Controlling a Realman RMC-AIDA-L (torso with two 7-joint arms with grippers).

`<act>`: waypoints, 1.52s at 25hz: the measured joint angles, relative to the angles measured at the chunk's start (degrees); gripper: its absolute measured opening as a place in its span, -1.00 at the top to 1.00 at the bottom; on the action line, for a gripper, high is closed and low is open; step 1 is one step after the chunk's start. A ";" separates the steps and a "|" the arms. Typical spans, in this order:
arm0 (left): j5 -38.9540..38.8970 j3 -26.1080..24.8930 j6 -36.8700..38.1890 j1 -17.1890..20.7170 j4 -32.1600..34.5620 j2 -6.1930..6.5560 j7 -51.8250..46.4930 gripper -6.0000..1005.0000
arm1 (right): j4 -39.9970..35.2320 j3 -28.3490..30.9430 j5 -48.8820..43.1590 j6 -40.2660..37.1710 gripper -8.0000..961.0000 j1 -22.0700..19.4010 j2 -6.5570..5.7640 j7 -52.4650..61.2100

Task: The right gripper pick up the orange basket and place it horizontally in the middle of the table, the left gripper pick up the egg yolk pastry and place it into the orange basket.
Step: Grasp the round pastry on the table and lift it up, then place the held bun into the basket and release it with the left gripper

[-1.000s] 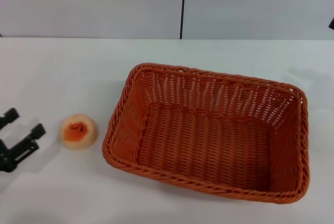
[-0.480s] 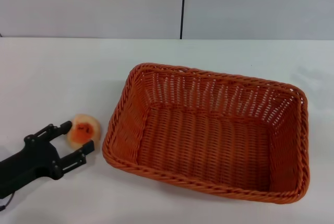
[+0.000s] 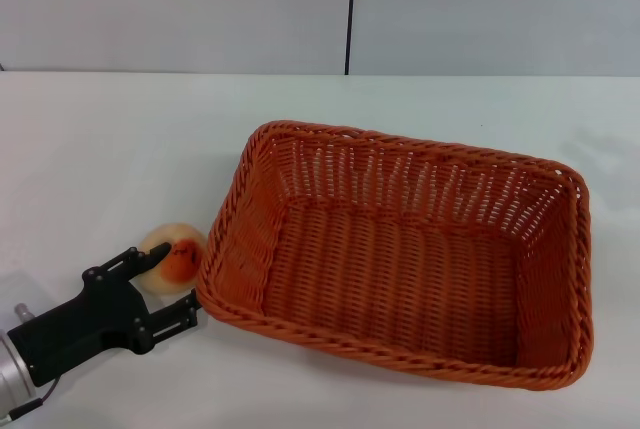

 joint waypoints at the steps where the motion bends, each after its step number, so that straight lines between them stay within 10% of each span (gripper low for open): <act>1: -0.04 -0.04 -0.06 -0.03 -0.06 0.00 0.02 -0.25 | 0.01 0.01 0.01 -0.01 0.40 0.03 0.01 0.00; 11: -0.64 -3.41 0.30 0.56 -0.64 0.05 2.10 -0.24 | 0.76 0.12 0.07 -0.03 0.40 0.45 -0.09 -0.05; 24: -2.16 -9.86 3.64 2.27 -0.60 0.28 3.79 0.66 | 1.34 0.58 0.07 0.05 0.40 0.46 -0.20 -0.07; 38: -2.14 -15.47 20.91 1.11 1.70 0.53 -0.21 0.89 | 1.35 0.72 0.07 0.00 0.40 0.60 -0.20 -0.08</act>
